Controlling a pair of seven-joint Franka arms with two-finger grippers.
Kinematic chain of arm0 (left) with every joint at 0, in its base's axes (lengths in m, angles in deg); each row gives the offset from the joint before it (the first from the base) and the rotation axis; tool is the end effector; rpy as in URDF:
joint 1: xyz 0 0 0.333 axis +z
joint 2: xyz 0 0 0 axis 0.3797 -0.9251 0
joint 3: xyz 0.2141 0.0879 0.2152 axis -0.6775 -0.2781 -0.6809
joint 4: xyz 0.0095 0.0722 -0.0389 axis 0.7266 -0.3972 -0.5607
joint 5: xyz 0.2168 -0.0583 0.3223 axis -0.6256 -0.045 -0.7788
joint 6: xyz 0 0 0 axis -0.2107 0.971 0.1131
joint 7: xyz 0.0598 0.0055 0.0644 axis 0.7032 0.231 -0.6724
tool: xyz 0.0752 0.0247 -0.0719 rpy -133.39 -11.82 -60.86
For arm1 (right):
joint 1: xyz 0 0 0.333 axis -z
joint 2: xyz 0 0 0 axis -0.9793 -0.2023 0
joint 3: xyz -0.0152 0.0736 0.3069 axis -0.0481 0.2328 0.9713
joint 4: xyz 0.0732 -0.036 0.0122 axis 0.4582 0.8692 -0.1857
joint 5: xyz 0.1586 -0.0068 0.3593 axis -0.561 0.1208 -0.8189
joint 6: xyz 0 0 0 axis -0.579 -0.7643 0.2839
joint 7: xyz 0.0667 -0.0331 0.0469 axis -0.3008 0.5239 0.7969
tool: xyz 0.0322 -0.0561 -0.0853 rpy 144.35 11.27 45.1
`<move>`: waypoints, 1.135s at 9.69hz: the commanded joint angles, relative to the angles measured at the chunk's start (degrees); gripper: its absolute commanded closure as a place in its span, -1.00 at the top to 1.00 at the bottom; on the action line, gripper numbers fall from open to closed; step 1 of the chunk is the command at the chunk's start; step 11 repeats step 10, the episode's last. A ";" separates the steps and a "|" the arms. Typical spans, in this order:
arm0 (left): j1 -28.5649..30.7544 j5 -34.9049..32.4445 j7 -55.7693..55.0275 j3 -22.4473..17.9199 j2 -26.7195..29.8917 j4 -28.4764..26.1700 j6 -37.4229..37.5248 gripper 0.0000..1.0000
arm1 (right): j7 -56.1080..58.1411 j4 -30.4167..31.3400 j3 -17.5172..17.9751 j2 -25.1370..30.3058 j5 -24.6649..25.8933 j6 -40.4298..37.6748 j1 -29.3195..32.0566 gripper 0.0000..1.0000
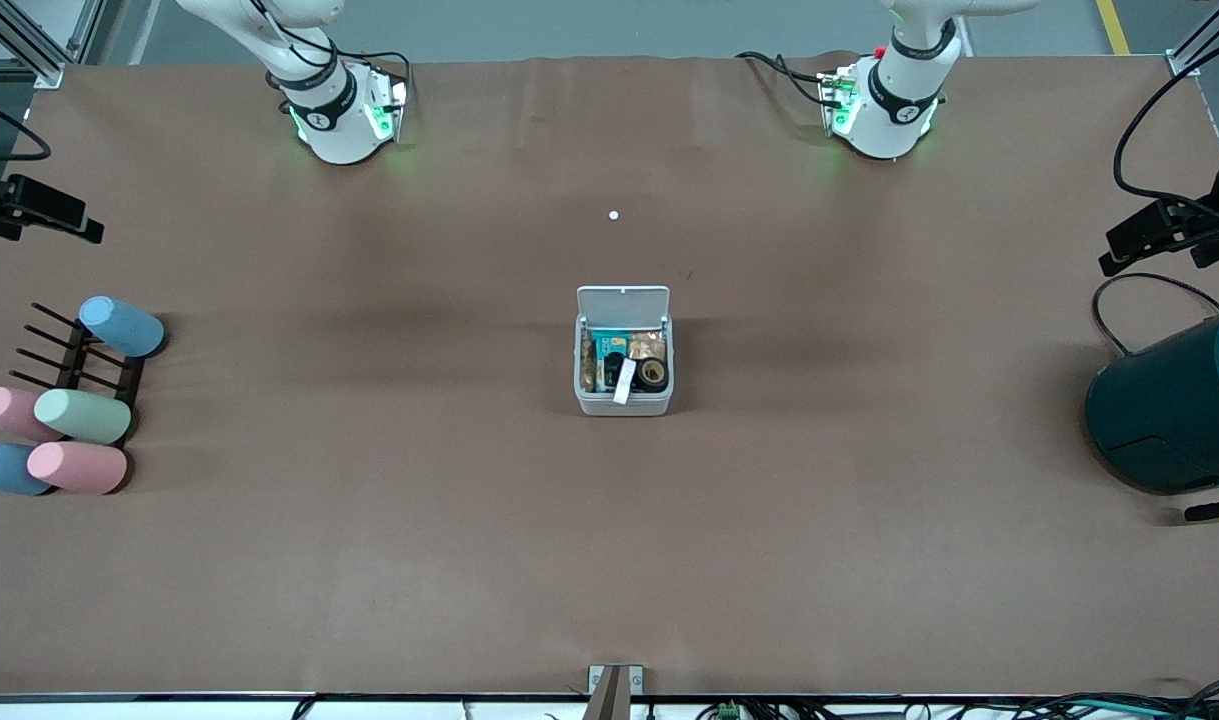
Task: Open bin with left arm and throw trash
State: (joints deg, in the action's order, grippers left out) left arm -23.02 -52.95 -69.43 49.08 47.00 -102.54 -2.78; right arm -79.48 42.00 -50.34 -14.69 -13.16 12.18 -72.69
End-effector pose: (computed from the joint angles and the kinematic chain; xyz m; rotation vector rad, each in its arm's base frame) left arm 0.5531 0.0017 0.6404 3.1383 0.1223 0.0214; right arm 0.5345 -0.0382 0.6440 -3.0850 0.0782 0.2086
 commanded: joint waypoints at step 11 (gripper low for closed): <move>0.35 0.77 0.68 0.26 -0.80 1.66 1.12 1.00 | -3.48 -0.04 0.04 -0.65 -0.07 2.84 -1.24 0.99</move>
